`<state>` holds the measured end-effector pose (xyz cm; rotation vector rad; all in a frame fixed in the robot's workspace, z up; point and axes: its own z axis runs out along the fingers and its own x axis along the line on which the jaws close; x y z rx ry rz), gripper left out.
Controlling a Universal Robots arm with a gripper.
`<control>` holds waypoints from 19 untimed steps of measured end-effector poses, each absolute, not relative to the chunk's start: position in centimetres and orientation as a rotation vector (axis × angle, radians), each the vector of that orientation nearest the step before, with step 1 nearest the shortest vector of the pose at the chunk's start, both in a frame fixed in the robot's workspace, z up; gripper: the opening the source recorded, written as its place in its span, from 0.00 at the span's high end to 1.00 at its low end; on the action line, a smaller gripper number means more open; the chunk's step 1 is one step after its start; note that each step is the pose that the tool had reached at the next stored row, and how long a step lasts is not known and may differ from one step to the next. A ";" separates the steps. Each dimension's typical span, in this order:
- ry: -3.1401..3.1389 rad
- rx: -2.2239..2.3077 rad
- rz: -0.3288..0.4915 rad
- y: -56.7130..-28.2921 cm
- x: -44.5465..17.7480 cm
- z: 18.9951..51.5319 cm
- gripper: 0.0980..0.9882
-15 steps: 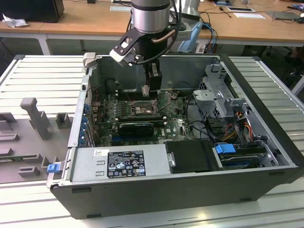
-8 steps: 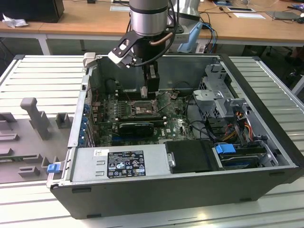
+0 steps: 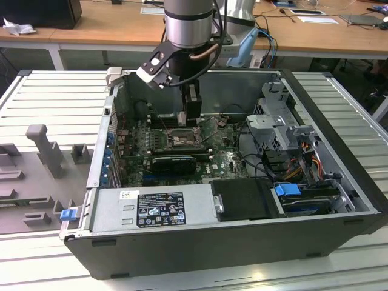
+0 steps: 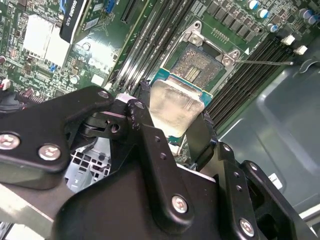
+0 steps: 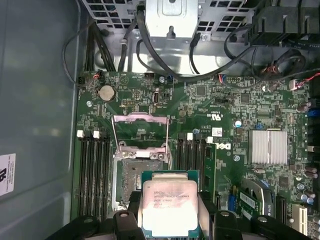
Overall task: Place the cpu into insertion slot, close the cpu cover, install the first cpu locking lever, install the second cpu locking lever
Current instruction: 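Place the cpu into insertion slot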
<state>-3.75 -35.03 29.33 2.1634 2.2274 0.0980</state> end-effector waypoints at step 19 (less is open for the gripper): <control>2.243 2.186 0.059 -35.0 -4.0 28.0 0.52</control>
